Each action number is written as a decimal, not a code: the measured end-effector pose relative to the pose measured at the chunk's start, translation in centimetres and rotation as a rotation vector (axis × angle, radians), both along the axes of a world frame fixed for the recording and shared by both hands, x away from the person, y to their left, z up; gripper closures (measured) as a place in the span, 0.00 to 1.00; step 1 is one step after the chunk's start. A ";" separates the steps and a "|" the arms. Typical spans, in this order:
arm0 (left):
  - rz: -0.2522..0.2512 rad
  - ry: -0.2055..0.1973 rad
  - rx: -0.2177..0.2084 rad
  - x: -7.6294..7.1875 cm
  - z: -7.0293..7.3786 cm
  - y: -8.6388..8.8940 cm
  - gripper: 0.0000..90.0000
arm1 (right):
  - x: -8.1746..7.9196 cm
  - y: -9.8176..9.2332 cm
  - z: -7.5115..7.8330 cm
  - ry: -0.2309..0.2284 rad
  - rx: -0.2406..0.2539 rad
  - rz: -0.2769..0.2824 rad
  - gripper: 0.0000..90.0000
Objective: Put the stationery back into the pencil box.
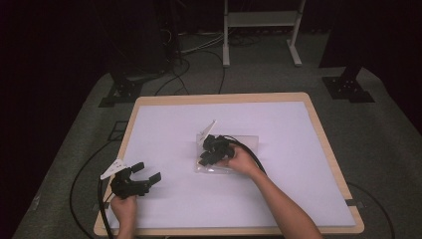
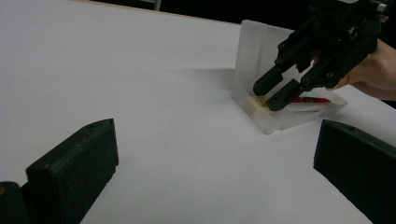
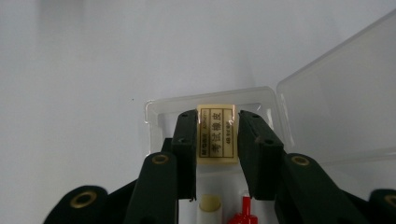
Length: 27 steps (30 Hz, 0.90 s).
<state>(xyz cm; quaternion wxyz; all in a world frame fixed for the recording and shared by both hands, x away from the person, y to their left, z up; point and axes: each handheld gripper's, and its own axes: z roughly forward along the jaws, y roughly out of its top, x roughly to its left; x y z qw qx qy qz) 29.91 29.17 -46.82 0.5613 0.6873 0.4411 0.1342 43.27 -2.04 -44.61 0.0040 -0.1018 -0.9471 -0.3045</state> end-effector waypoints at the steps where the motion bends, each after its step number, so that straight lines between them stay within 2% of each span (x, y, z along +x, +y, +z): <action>1: 0.000 0.000 -0.001 0.0 0.0 0.0 0.00 | 0.0 0.0 0.0 0.000 0.000 0.000 0.76; 15: 0.003 0.001 -0.001 0.0 0.0 0.0 0.00 | 0.1 -0.1 -0.2 0.013 0.003 -0.002 0.74; 19: 0.003 0.001 -0.001 0.0 0.0 0.0 0.00 | 0.0 -0.2 0.1 0.019 0.018 -0.005 0.73; 27: 0.006 0.002 -0.002 0.0 0.0 0.0 0.00 | -0.4 -0.6 1.1 0.000 0.046 -0.004 0.70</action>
